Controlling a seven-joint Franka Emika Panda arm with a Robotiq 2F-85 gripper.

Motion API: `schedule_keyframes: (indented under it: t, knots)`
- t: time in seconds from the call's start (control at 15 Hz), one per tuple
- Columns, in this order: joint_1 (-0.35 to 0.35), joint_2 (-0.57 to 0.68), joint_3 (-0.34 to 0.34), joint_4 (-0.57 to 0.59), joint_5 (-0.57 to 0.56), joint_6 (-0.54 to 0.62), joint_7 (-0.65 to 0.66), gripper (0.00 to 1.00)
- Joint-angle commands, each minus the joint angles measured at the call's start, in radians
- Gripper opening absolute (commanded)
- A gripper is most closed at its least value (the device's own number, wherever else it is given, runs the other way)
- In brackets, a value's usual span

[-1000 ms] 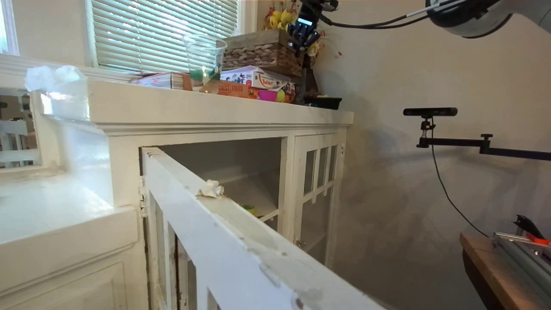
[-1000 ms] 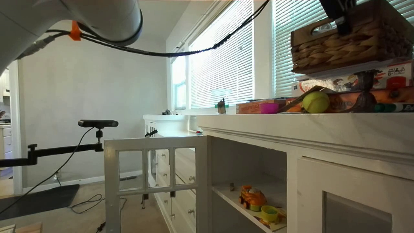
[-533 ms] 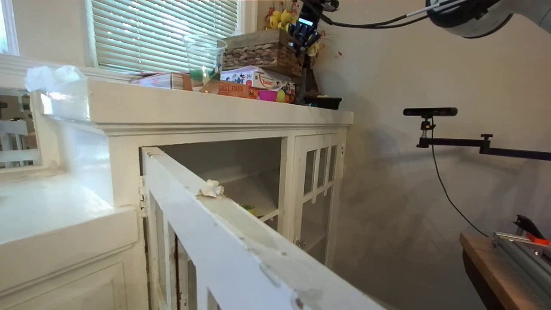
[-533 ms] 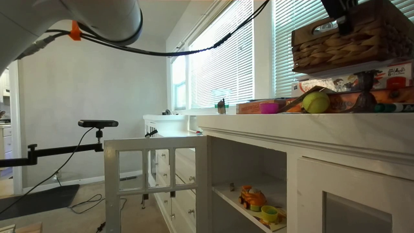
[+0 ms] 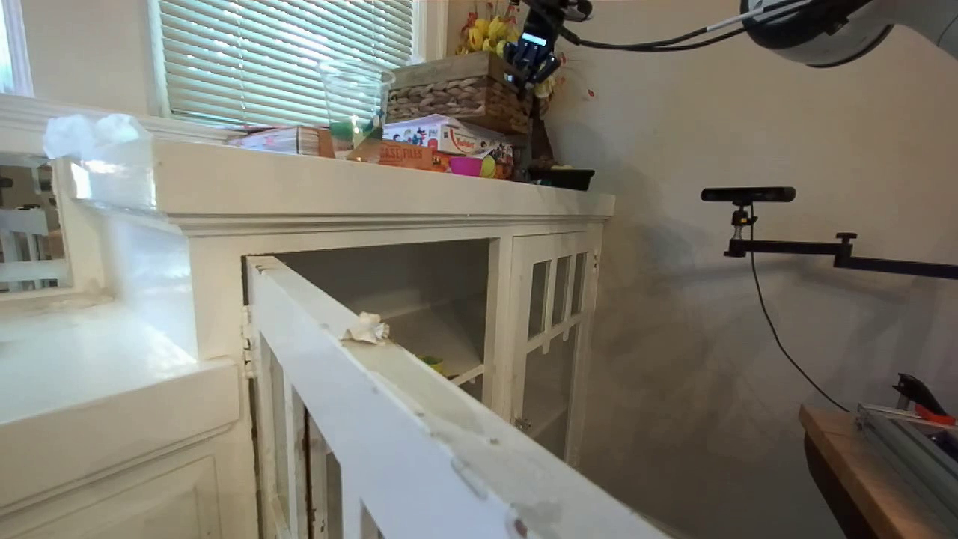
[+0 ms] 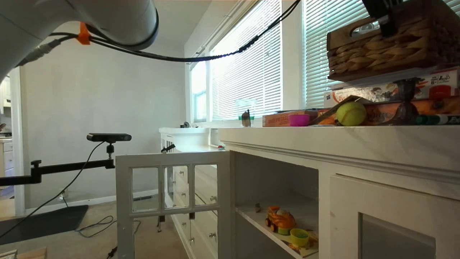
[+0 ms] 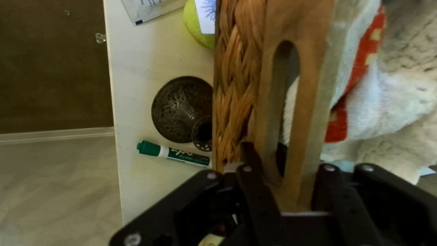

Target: Move the wooden basket to the right

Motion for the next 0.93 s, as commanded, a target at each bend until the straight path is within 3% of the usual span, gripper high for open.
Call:
schedule_keyframes:
  t: [0.0, 0.47, 0.87]
  knots:
    - [-0.011, -0.009, 0.005, 0.010, 0.031, 0.048, 0.029, 0.52]
    - [-0.017, -0.034, 0.007, 0.000, 0.033, 0.090, 0.018, 1.00]
    - [-0.007, -0.152, 0.035, -0.020, 0.039, -0.056, -0.158, 1.00]
